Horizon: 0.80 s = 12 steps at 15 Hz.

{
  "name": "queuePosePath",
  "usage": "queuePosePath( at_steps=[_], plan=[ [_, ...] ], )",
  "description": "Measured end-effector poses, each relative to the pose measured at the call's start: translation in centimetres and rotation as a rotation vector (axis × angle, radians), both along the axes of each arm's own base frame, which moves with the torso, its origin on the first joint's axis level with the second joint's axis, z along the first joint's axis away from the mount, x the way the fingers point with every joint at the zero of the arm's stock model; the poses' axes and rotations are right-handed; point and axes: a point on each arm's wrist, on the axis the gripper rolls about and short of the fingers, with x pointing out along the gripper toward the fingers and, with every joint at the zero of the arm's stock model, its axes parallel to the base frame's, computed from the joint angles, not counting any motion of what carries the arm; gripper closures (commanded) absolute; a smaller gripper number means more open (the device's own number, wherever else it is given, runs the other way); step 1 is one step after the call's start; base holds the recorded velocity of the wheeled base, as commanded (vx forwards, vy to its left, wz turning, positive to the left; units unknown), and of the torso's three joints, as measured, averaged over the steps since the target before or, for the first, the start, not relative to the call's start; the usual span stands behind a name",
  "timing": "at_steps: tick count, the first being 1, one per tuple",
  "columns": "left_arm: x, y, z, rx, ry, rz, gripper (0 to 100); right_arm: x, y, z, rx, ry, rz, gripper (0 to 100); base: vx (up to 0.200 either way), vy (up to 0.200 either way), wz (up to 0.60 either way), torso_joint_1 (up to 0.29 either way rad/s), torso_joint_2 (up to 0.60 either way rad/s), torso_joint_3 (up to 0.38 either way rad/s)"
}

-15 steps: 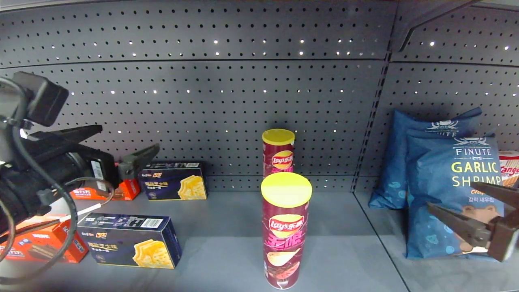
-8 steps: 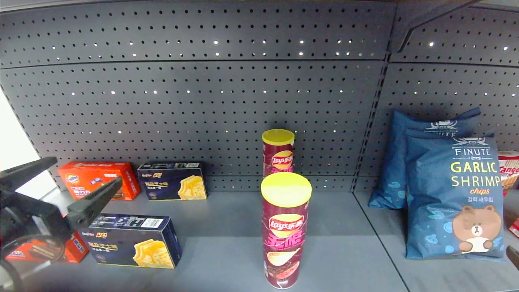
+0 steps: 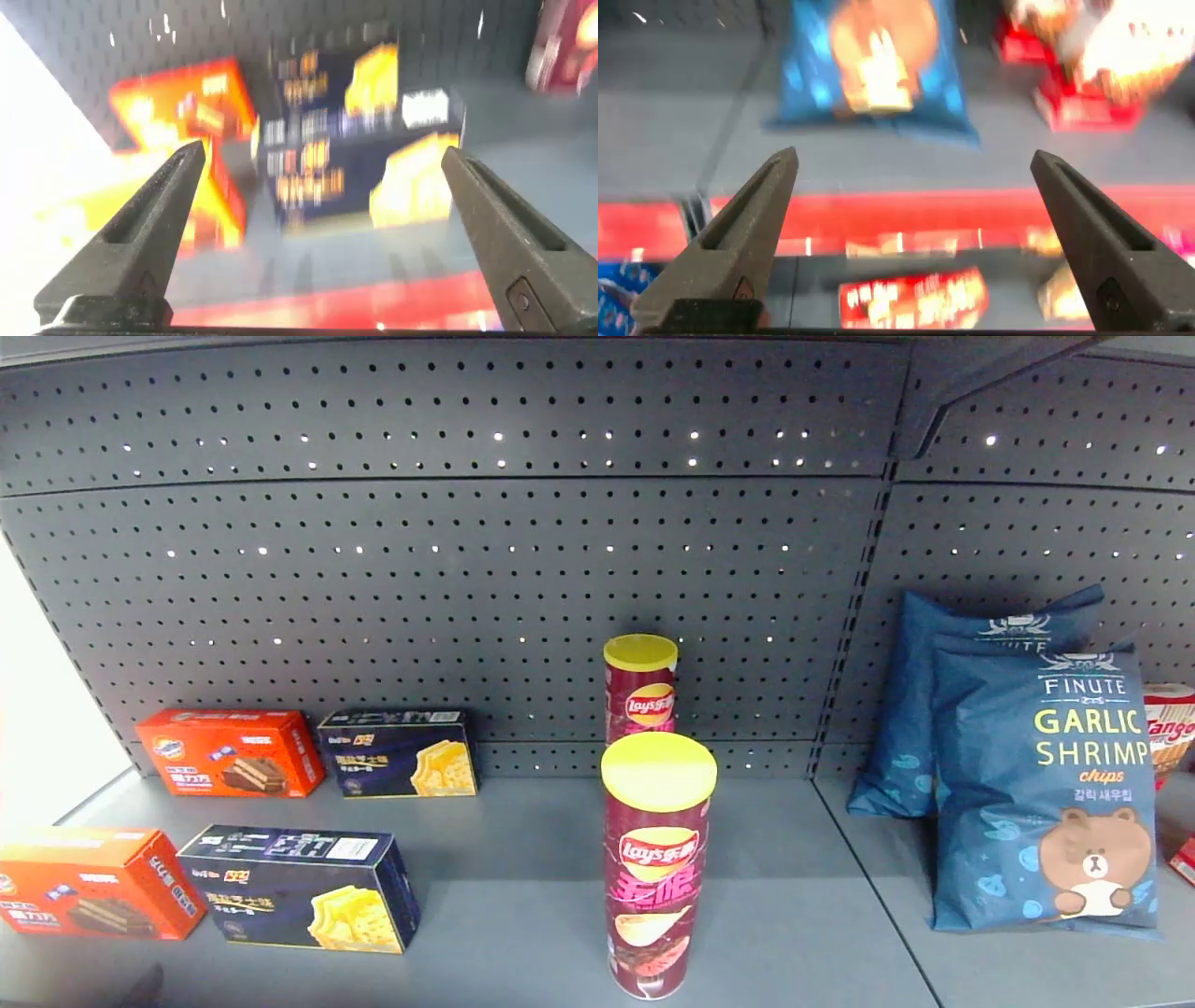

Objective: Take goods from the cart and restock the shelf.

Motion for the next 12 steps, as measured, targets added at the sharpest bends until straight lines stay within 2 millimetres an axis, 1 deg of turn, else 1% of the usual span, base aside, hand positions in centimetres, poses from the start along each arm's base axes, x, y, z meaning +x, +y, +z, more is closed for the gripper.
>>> queuePosePath(
  at_steps=[2, 4, 5, 8, 12],
  plan=[
    [-1.9, 0.4, -1.4, 0.004, 0.02, 0.002, 0, -0.5, 0.0, -0.4, 0.042, -0.085, -0.001, 0, 0.0, 0.0, 0.0, 0.0, 0.0, 0.0],
    [-3.6, 0.8, -2.5, -0.024, -0.016, 0.004, 0, -0.7, 0.3, -0.8, 0.054, -0.11, 0.104, 0, 0.0, 0.0, 0.0, 0.0, 0.0, 0.0],
    [-4.2, 0.9, -2.8, -0.051, -0.034, 0.007, 0, -0.7, 0.3, -1.0, 0.055, -0.112, 0.119, 0, 0.0, 0.0, 0.0, 0.0, 0.0, 0.0],
    [-4.8, 1.0, -3.5, -0.09, -0.078, -0.007, 0, -0.6, 0.4, -1.5, 0.048, -0.122, 0.161, 0, 0.0, 0.0, 0.0, 0.0, 0.0, 0.0],
    [-4.5, 0.8, -5.6, -0.092, -0.038, -0.095, 0, -0.6, 0.4, -1.6, 0.046, -0.121, 0.162, 0, 0.0, 0.0, 0.0, 0.0, 0.0, 0.0]
  ],
)
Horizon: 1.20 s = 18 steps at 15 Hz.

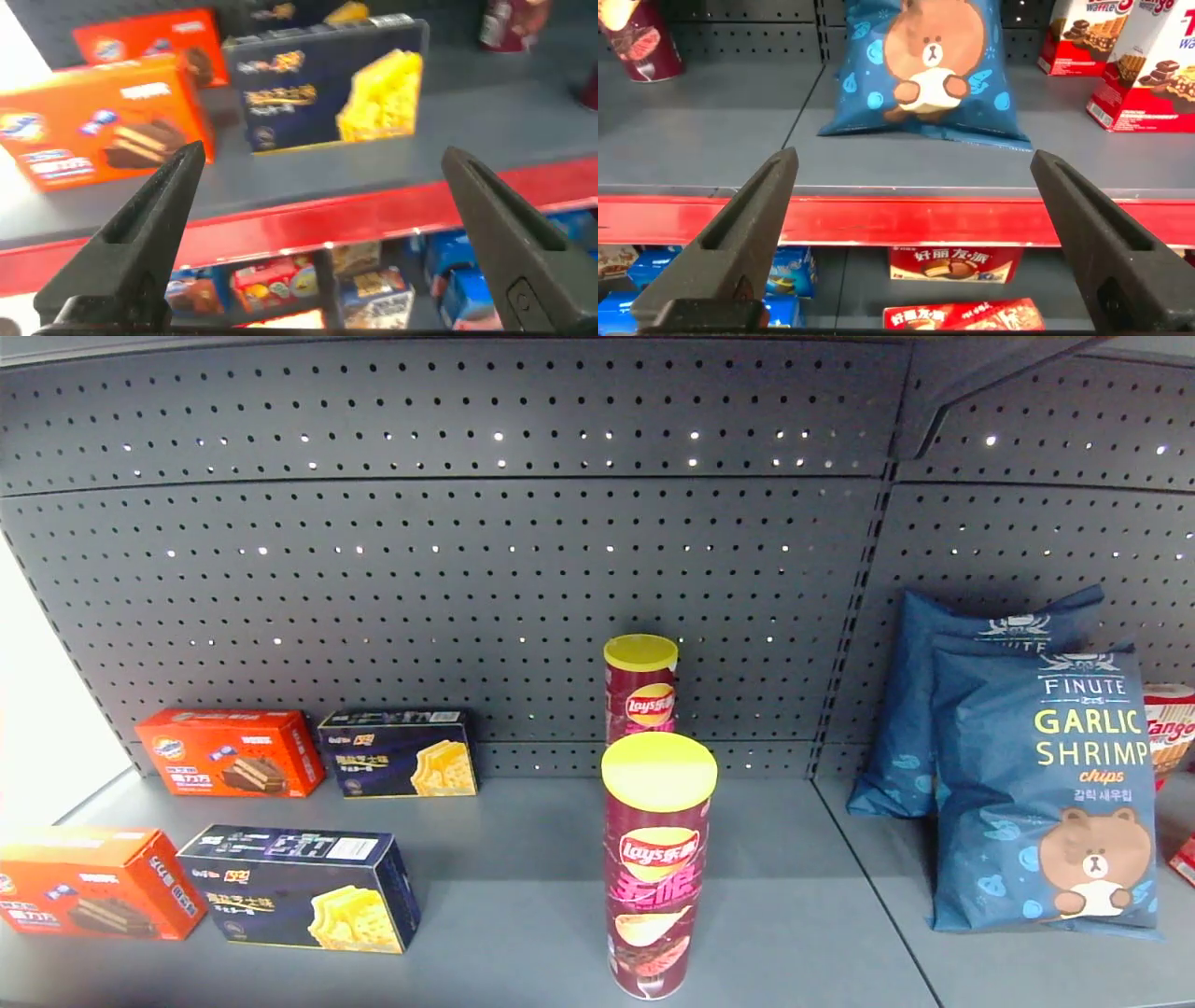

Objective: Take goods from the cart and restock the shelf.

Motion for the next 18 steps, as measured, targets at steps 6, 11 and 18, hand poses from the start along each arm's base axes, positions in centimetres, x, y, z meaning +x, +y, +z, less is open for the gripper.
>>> queuePosePath(
  at_steps=[6, 11, 18],
  plan=[
    [-0.05, -0.61, -0.55, -0.026, 0.013, -0.276, 0, 0.01, 0.0, -0.05, 0.001, 0.001, 0.001, 0, 0.0, 0.0, 0.0, 0.0, 0.0, 0.0],
    [0.09, -0.19, -1.01, -0.075, 0.056, -0.023, 0, 0.01, 0.0, -0.05, 0.0, 0.001, 0.0, 0, 0.0, 0.0, 0.0, 0.0, 0.0, 0.0],
    [0.1, -0.18, -1.04, -0.082, 0.057, -0.001, 0, 0.01, 0.0, -0.05, 0.001, 0.001, 0.0, 0, -0.029, 0.0, 0.0, 0.0, 0.0, 0.001]
  ],
)
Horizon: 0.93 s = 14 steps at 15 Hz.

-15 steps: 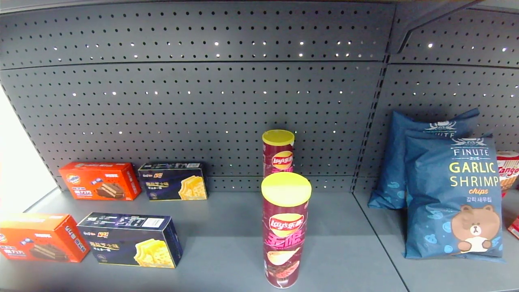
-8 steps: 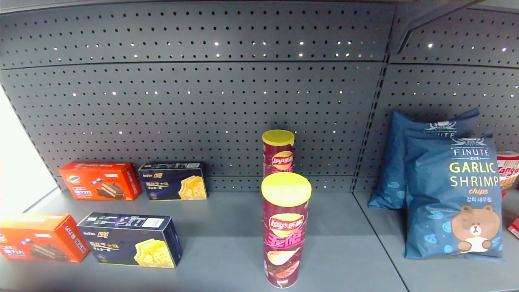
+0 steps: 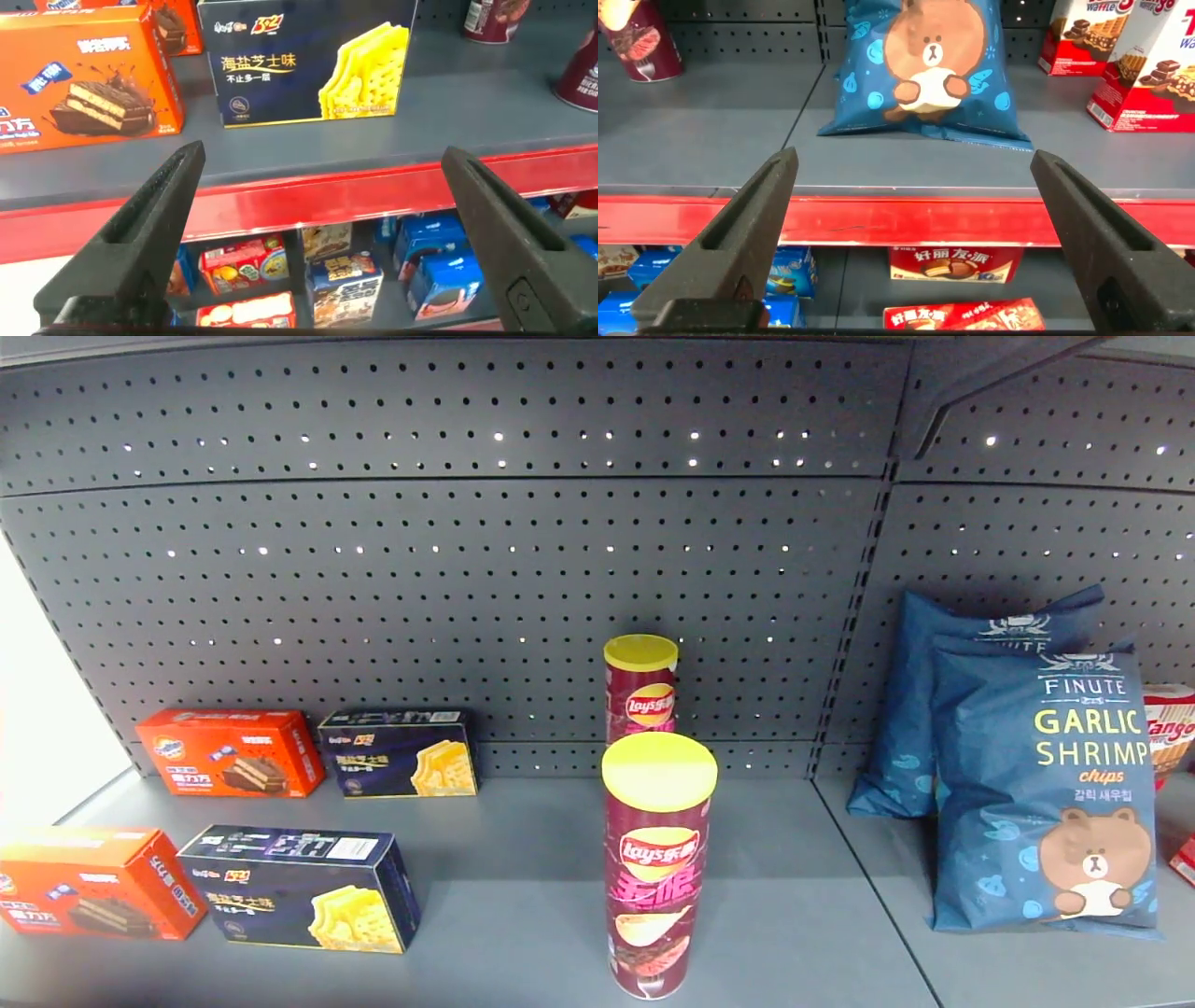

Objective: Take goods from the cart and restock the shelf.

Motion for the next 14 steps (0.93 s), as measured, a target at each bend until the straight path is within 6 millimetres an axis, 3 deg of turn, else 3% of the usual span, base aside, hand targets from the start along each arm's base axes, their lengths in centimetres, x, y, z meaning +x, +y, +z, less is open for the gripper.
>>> queuePosePath(
  at_steps=[14],
  plan=[
    [0.02, -0.01, 0.03, 0.0, 0.001, -0.002, 0, 0.0, 0.01, 0.0, -0.001, 0.0, 0.003, 0, 0.0, 0.0, 0.0, 0.0, 0.0, 0.0]
  ],
)
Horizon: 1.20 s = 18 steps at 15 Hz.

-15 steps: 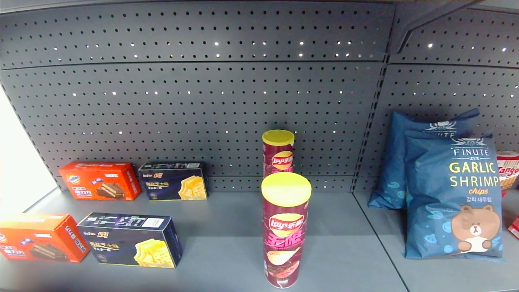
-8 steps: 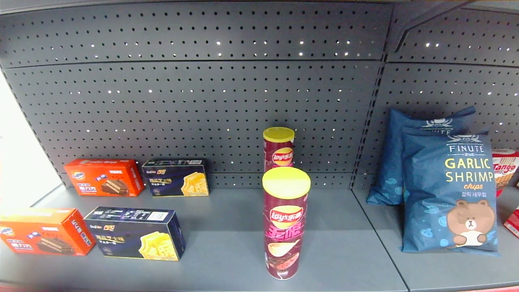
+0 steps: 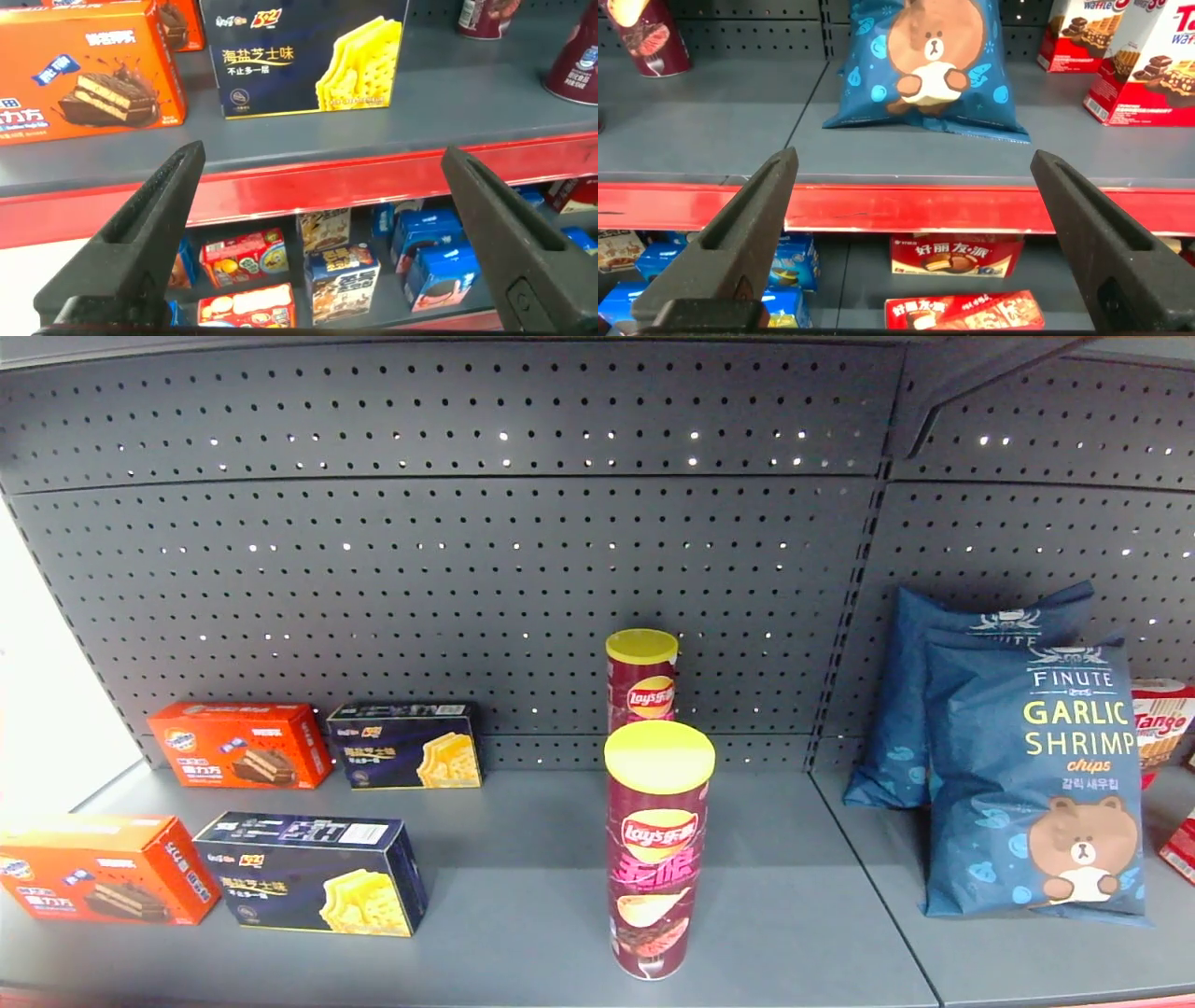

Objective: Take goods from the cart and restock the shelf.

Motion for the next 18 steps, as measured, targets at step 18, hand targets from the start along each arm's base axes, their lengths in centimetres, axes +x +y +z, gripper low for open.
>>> queuePosePath(
  at_steps=[18],
  plan=[
    [-0.62, -0.3, -0.21, -0.007, -0.074, 0.179, 0, 0.0, 0.0, 0.0, -0.001, 0.0, 0.001, 0, 0.0, 0.0, 0.0, 0.0, 0.0, 0.0]
  ],
)
